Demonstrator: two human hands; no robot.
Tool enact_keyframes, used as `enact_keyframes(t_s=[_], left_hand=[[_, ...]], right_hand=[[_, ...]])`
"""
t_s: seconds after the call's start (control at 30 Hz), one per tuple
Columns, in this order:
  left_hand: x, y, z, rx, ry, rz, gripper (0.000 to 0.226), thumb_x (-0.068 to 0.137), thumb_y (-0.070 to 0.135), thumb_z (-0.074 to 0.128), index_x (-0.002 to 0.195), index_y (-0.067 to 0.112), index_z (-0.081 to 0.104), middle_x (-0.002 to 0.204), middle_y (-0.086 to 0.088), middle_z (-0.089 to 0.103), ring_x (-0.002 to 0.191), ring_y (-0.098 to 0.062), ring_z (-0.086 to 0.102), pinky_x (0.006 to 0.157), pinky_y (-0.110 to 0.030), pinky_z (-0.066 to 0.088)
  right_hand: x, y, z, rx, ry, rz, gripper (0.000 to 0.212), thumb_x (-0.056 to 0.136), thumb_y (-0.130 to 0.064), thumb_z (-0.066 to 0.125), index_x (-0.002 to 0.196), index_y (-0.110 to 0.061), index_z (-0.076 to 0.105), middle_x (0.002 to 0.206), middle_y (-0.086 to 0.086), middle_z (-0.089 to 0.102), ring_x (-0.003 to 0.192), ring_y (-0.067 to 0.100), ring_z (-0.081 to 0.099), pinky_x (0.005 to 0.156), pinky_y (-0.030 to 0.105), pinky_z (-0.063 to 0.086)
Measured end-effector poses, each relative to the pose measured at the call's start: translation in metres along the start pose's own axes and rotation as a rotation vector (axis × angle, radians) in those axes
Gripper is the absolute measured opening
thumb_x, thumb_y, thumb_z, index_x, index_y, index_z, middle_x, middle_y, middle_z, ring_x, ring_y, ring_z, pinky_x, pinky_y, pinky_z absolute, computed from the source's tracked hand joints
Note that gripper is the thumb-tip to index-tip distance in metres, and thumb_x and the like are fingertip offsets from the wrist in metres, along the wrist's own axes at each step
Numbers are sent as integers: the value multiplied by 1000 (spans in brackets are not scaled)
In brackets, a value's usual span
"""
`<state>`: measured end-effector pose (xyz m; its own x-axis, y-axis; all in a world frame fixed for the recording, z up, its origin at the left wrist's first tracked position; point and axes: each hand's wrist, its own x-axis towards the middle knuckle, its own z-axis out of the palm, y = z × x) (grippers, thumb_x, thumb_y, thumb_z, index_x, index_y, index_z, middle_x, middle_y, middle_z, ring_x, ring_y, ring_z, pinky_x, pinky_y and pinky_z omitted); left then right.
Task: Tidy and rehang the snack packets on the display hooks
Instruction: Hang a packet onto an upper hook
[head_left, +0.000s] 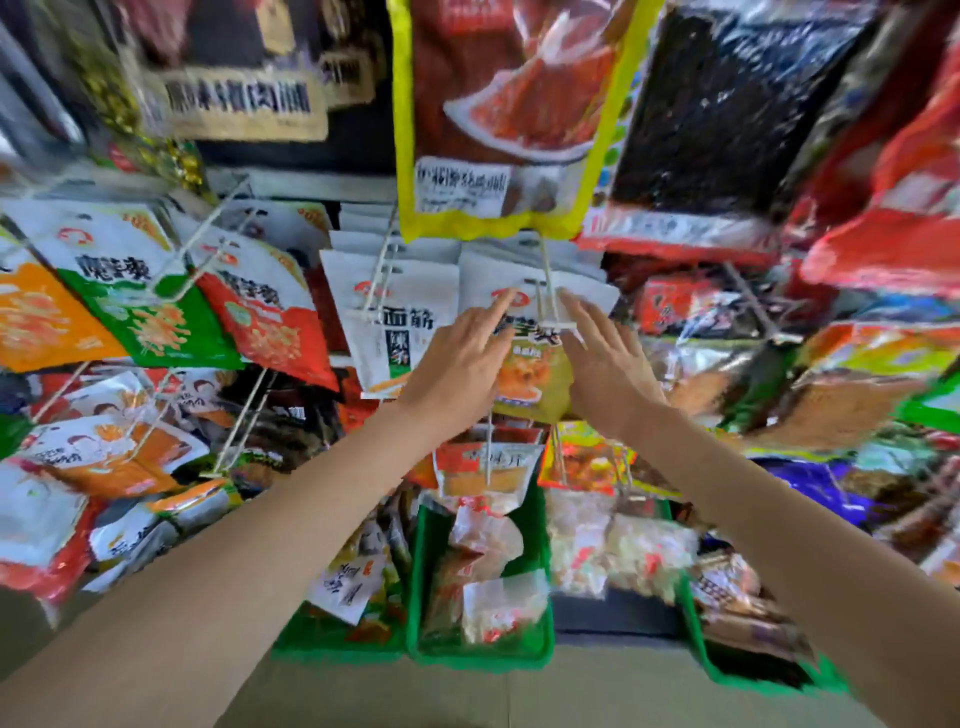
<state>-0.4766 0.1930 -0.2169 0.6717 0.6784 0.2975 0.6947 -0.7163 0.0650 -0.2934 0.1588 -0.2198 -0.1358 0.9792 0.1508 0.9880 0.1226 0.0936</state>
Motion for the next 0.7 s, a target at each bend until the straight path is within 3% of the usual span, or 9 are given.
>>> enact_keyframes(t_s=[0.1, 0.27, 0.33, 0.4, 0.47, 0.53, 0.6, 0.7], left_hand=[[16, 6, -5, 17, -126, -76, 52, 84, 5, 52, 134, 1, 38, 156, -7, -2, 138, -28, 20, 106, -43, 33], [40, 5, -10, 84, -466, -198, 47, 91, 12, 48, 136, 3, 36, 155, -7, -15, 143, -28, -3, 113, -46, 23], [46, 0, -11, 84, -533, -262, 51, 93, 12, 45, 141, 6, 28, 154, -8, -17, 143, -31, -8, 114, -47, 22], [47, -1, -17, 26, -529, -283, 51, 93, 11, 43, 142, 6, 26, 155, -8, -13, 143, -32, 1, 112, -47, 26], [39, 9, -32, -30, -470, -246, 47, 93, 11, 43, 139, 7, 34, 156, -5, -1, 137, -31, 27, 101, -40, 39], [28, 16, -54, -27, -307, -175, 38, 92, 12, 43, 129, 9, 47, 151, -2, 22, 116, -27, 50, 77, -33, 44], [19, 16, -80, -40, -53, -85, 28, 90, 9, 46, 115, 9, 56, 131, -4, 46, 96, -28, 58, 65, -31, 42], [22, 2, -113, 32, 362, 68, 26, 74, -1, 55, 99, 0, 63, 116, -17, 58, 101, -37, 55, 76, -40, 50]], right_hand=[[11, 9, -8, 5, -28, -4, 55, 86, -4, 48, 139, -7, 32, 155, -1, -20, 144, 22, 4, 112, 43, 27], [33, 11, -19, -21, -165, 16, 72, 89, -4, 44, 148, -21, 8, 152, -2, -29, 140, 23, 17, 103, 38, 41], [37, 13, -27, -45, -214, 16, 63, 91, -6, 42, 147, -19, 16, 154, -1, -26, 139, 26, 21, 101, 39, 42], [41, 15, -34, -49, -268, 9, 50, 92, -8, 42, 140, -15, 31, 156, 0, -19, 138, 27, 23, 99, 40, 42], [41, 18, -42, 13, -313, 9, 41, 92, -8, 44, 132, -14, 42, 158, 1, -7, 139, 26, 21, 100, 40, 40], [35, 20, -55, 187, -276, 83, 41, 90, -6, 46, 130, -14, 47, 156, 3, 9, 137, 24, 30, 104, 37, 38], [29, 21, -79, 365, -93, 194, 44, 86, 1, 45, 128, -13, 51, 151, 4, 22, 130, 26, 41, 103, 34, 39], [28, 15, -130, 405, 332, 182, 46, 82, 8, 44, 127, -4, 50, 145, 13, 28, 125, 38, 41, 102, 41, 40]])
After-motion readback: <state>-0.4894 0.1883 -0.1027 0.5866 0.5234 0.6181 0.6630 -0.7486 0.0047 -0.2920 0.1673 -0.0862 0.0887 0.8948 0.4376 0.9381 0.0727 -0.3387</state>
